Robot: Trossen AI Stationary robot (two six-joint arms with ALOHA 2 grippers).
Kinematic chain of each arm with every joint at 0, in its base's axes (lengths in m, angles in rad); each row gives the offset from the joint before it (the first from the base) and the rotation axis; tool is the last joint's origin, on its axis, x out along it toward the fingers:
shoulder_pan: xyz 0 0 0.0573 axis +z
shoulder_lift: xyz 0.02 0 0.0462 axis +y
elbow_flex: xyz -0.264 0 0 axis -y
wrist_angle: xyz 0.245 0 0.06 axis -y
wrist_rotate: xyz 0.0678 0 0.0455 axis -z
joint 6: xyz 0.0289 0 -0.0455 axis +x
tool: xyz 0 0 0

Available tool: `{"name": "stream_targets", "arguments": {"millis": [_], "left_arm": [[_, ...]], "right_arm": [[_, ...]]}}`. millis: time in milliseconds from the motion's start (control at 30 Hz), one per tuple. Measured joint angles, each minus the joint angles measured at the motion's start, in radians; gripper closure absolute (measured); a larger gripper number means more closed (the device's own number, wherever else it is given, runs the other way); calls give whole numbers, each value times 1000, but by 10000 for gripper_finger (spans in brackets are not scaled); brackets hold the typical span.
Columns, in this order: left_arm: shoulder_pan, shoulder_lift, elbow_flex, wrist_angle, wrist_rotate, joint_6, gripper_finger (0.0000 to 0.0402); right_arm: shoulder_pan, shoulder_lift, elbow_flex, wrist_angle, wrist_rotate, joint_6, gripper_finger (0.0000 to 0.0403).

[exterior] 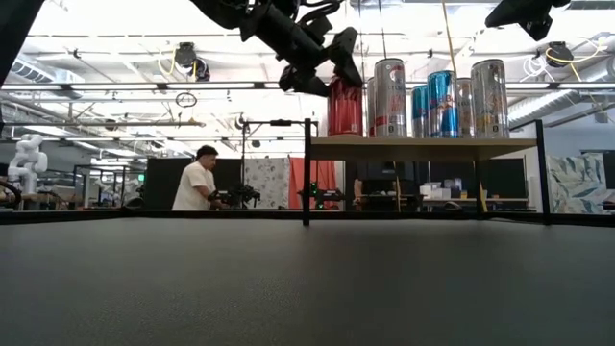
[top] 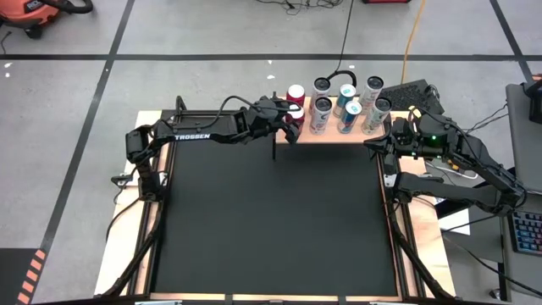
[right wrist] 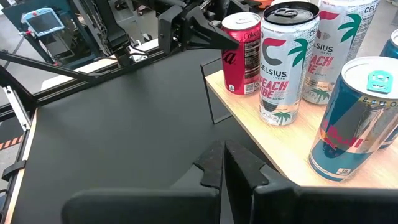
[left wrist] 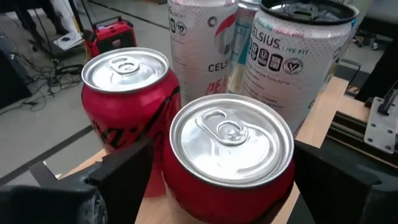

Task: Place canned beverage on shelf
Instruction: Put the red soda can on the shelf aligned with the other red soda can, then return to Home Position

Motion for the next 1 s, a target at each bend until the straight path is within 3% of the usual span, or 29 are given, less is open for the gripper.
{"name": "stream_targets", "arguments": {"millis": [400,600,867,1000], "left_arm": [[-9,-14,0,37,2,26,40],[-13,-73,0,26,80,37,40],[-34,-219,0,-158,125,142,41],[-46,-308,2,-245,129,157,41]], "right_arm": [[0,0,0,0,0,0,403],[0,0,0,0,0,0,403],[0,-3,0,-6,-22,-21,403],[0,-6,0,33,-58,51,403]]}}
